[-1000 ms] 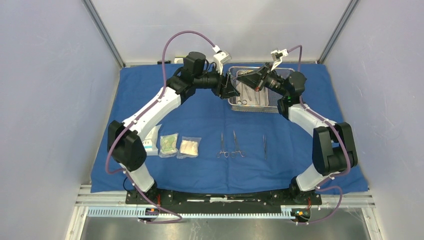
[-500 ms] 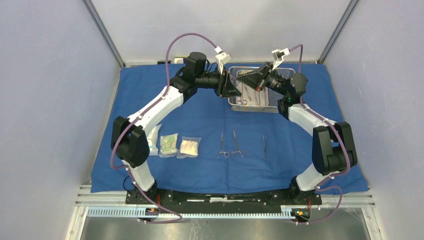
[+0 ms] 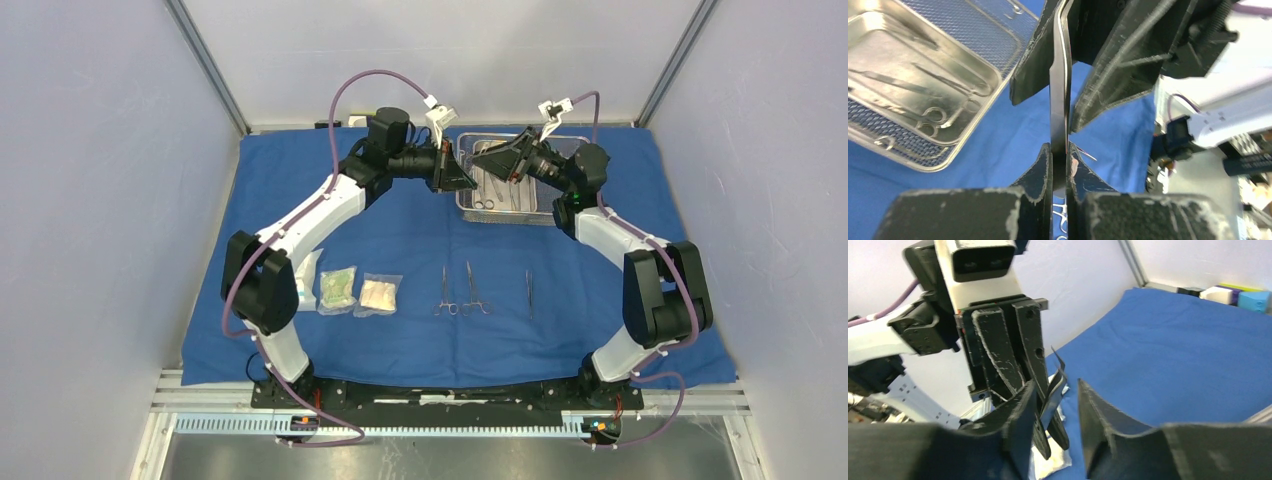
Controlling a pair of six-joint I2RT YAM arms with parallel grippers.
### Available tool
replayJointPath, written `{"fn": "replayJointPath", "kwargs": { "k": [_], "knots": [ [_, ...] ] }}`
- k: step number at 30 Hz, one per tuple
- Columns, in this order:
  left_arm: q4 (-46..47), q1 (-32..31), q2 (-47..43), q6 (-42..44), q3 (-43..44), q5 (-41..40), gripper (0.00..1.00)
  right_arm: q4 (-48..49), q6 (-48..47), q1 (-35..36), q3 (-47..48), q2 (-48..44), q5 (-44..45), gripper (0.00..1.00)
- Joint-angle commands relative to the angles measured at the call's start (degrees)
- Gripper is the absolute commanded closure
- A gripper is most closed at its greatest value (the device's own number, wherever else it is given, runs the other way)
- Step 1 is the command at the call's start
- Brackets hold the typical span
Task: Open and lay out the surgical kit
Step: Pick up the medical item from the container.
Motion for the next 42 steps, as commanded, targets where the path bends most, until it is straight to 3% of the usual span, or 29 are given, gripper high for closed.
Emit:
{"fn": "replayJointPath", "kwargs": {
  "k": [1, 4, 9, 16, 25, 42],
  "knots": [
    [-1.3, 0.0, -2.7, -1.8, 0.8, -10.6, 0.98, -8.1, -8.2, -0.1, 0.9, -2.1, 4.3, 0.53],
    [-5.1, -2.1, -3.6, 3.4, 1.2, -21.6, 0.98, -13.4, -10.6, 0.0, 1.6, -3.0, 7.0, 0.43],
    [-7.6, -7.3, -4.6, 9.0, 0.3, -38.9, 0.98, -13.5, -9.4, 0.3, 1.9, -3.4, 8.3, 0.4],
    [-8.3, -11.4, -4.1, 12.3, 0.9, -50.7, 0.98, -19.6, -11.6, 1.0, 1.8, -3.3, 11.6, 0.42],
    [-8.5, -14.6, -3.1, 16.8, 1.5, -59.9, 0.98, -15.7, -7.2, 1.0, -0.2, -3.0, 11.5, 0.49],
    [-8.3, -16.5, -1.5, 18.9, 2.3, -65.1, 0.98, -12.8, -3.7, 1.9, -2.6, -2.1, 12.1, 0.59]
  ]
}}
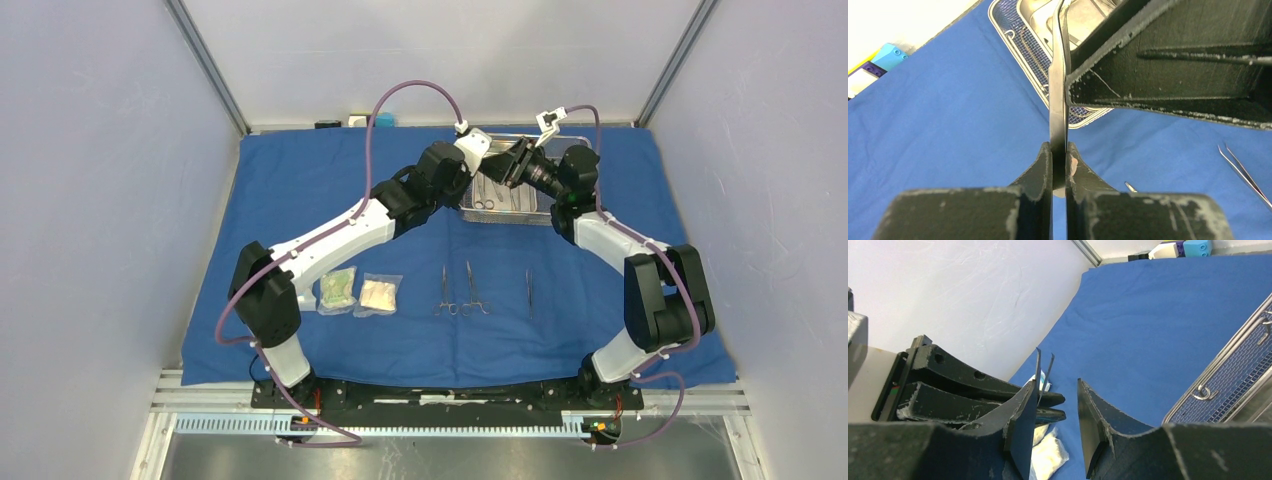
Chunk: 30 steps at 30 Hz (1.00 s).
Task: Open and lay out the surgical kit
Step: Pick up the medical item from the container.
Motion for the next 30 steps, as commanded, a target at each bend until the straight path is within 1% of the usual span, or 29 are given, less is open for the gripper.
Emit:
{"fn": "replayJointPath", "kwargs": {
  "k": [1, 9, 17, 30],
  "knots": [
    [1.6, -0.5, 0.3, 2.6, 2.3, -2.2, 0.98, 3.6, 1.1, 0.7, -0.9, -0.8, 0.6, 0.59],
    [1.6, -0.8, 0.4, 2.7, 2.1, -2.1, 0.98, 8.1, 4.1, 1.0, -0.7, -0.3, -0.6, 0.6],
    [1.6, -0.9, 0.6, 2.6, 2.2, -2.0, 0.98, 5.3, 2.7, 1.2, -0.1, 0.4, 0.3, 0.64],
    [1.6, -1.0, 0.5, 2.4, 2.2, -1.8, 0.98, 4.0, 2.3, 2.0, 1.0, 1.5, 1.2, 0.7]
  ]
}}
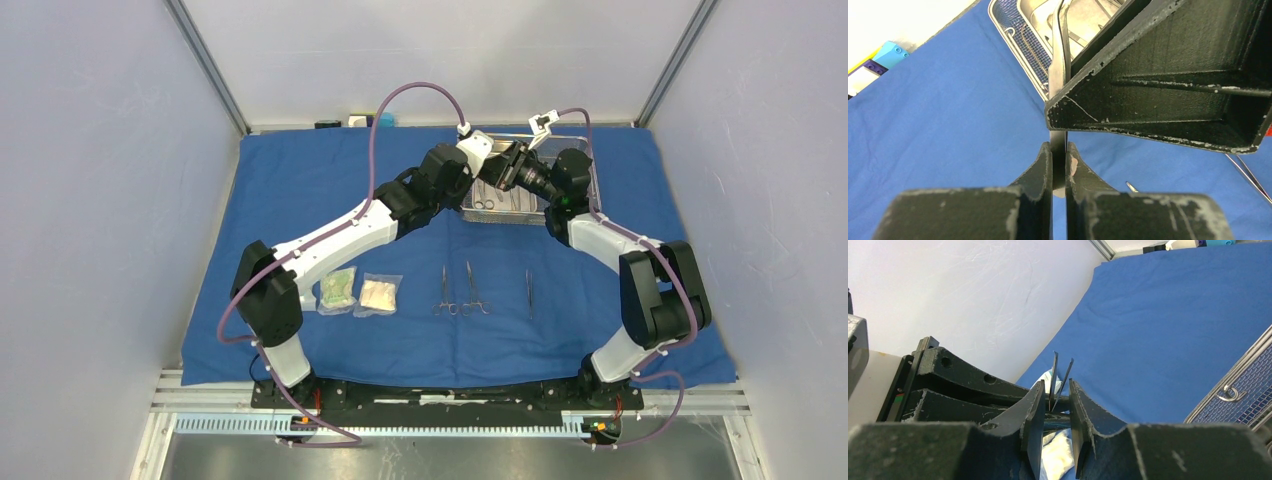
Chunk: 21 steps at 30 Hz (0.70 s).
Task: Open and lay out the surgical kit
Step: Pick up the medical item from the container.
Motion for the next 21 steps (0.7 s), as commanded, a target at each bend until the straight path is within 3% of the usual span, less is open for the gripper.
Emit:
{"fn": "replayJointPath", "kwargs": {
  "k": [1, 8, 16, 19, 21],
  "knots": [
    [1.6, -0.4, -0.1, 2.3, 2.0, -0.4, 0.98, 0.7, -0.9, 0.4, 2.0, 0.2, 1.2, 0.7],
    [1.7, -0.5, 0.0, 2.3, 1.7, -0.6, 0.98, 0.5, -0.9, 0.3, 2.6, 0.4, 1.5, 0.72],
    [1.8, -0.7, 0.0, 1.9, 1.4, 0.1, 0.98, -2.3, -2.8, 0.4, 3.1, 0.4, 2.8, 0.82],
    [1.7, -0.8, 0.1, 1.8, 1.3, 0.3, 0.92, -3.4, -3.5, 0.3, 3.4, 0.3, 2.9, 0.84],
    [1.7, -0.8, -0.1, 1.9, 1.3, 0.6, 0.82, -6.4, -5.7, 0.2, 4.4, 0.0, 3.3, 0.85]
  ]
}}
